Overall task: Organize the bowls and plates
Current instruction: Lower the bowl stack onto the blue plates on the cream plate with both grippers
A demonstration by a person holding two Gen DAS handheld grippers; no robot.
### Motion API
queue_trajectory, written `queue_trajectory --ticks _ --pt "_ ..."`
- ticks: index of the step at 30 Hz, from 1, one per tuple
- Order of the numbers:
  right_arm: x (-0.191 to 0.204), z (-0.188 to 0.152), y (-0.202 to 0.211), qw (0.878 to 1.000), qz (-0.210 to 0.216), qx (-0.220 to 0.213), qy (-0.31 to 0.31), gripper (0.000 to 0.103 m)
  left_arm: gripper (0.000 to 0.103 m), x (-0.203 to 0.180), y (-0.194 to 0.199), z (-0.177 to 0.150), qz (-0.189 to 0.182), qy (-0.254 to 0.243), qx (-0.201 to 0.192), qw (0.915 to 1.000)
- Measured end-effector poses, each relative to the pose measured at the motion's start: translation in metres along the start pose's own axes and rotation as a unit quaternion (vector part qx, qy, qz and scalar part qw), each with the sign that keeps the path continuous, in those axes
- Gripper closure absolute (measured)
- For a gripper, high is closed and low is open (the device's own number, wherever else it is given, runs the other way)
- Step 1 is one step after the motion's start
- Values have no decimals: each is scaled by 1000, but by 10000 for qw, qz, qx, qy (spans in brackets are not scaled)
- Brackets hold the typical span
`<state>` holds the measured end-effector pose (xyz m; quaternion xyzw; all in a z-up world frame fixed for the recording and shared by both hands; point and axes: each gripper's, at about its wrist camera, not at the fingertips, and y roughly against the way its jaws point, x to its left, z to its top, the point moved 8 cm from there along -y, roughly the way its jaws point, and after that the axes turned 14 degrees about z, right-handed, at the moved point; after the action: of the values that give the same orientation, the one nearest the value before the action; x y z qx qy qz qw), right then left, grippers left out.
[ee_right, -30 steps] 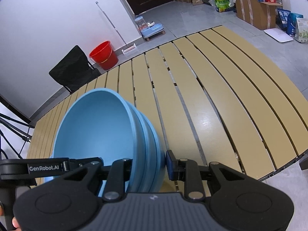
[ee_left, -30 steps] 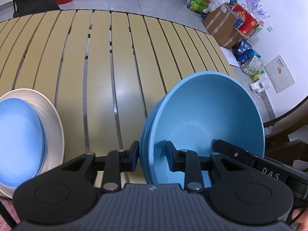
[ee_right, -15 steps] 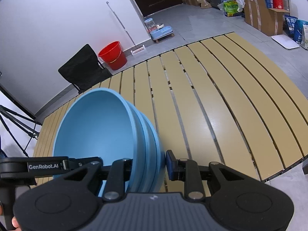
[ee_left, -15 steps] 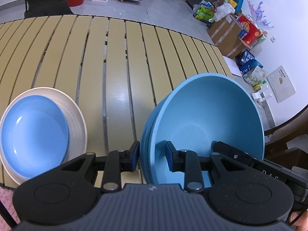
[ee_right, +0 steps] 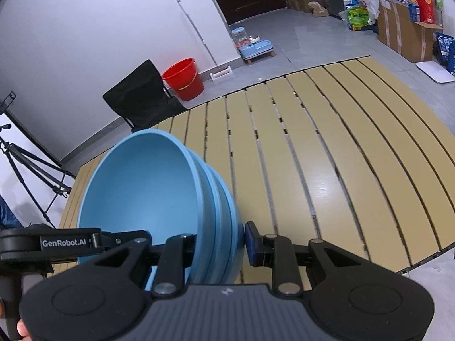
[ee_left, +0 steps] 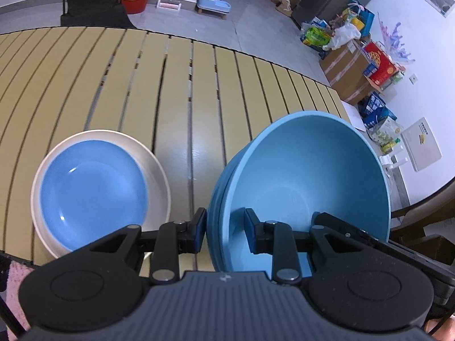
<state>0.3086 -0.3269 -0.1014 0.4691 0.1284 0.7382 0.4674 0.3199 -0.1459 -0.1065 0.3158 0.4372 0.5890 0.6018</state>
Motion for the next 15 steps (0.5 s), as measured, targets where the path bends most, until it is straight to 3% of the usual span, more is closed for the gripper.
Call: queue_trajectory --ticks 15 --pt "52 -3 -25 9995 154 137 222 79 74 54 21 5 134 366 -122 9992"
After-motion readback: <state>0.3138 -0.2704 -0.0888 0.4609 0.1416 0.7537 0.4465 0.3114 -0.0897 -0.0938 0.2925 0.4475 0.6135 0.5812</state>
